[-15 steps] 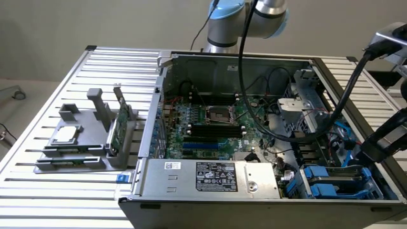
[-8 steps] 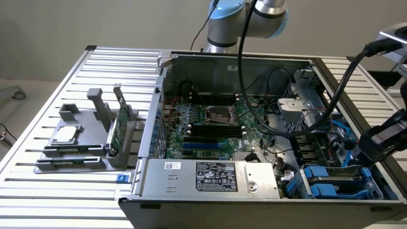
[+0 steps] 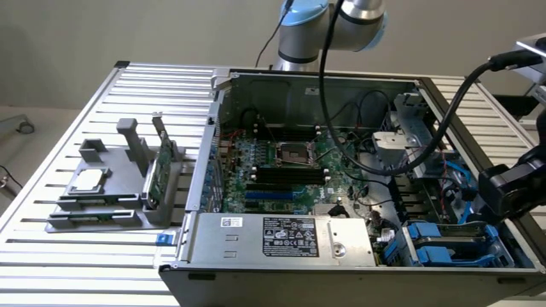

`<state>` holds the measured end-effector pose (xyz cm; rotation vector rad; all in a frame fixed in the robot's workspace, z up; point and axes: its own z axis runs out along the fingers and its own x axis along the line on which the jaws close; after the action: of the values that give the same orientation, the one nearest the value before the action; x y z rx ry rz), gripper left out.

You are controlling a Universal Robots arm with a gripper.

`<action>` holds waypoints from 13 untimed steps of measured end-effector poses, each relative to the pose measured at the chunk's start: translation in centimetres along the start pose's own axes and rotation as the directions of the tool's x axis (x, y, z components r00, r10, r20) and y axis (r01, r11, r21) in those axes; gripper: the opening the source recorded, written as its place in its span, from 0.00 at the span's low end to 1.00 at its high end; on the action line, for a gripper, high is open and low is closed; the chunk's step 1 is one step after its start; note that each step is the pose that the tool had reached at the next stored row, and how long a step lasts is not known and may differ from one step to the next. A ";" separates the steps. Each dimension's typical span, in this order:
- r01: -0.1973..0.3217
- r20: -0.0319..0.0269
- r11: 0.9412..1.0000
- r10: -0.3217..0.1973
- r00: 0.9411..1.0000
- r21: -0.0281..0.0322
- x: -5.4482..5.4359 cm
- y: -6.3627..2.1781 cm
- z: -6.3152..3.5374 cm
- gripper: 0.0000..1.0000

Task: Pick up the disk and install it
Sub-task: 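Insert the disk into the insertion slot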

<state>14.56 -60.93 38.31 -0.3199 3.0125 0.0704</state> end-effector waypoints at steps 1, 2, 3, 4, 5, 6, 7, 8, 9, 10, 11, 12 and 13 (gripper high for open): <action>-0.018 0.001 1.000 0.018 1.000 0.002 0.0 0.00 0.02 0.31; -0.040 0.001 0.999 0.040 0.999 0.005 0.0 0.00 0.04 0.31; -0.057 0.002 0.998 0.057 0.998 0.007 0.0 0.00 0.06 0.31; -0.076 0.003 0.997 0.076 0.997 0.009 0.0 0.00 0.07 0.31; -0.094 0.004 0.996 0.094 0.996 0.011 0.0 0.00 0.09 0.31; -0.112 0.005 0.994 0.112 0.994 0.013 0.0 -0.01 0.11 0.31; -0.130 0.005 0.991 0.129 0.992 0.015 0.0 -0.01 0.13 0.31; -0.147 0.006 0.989 0.147 0.989 0.017 0.0 -0.01 0.15 0.31; -0.165 0.007 0.986 0.165 0.986 0.019 0.0 -0.01 0.17 0.31; -0.182 0.008 0.983 0.182 0.983 0.021 0.0 -0.01 0.18 0.31; -0.202 0.009 0.979 0.201 0.979 0.023 0.0 -0.01 0.20 0.31; -0.219 0.010 0.975 0.219 0.976 0.025 0.0 -0.01 0.22 0.31; -0.236 0.011 0.971 0.236 0.972 0.026 0.0 -0.01 0.24 0.31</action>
<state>14.56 -60.93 38.07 0.0434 3.0248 0.0495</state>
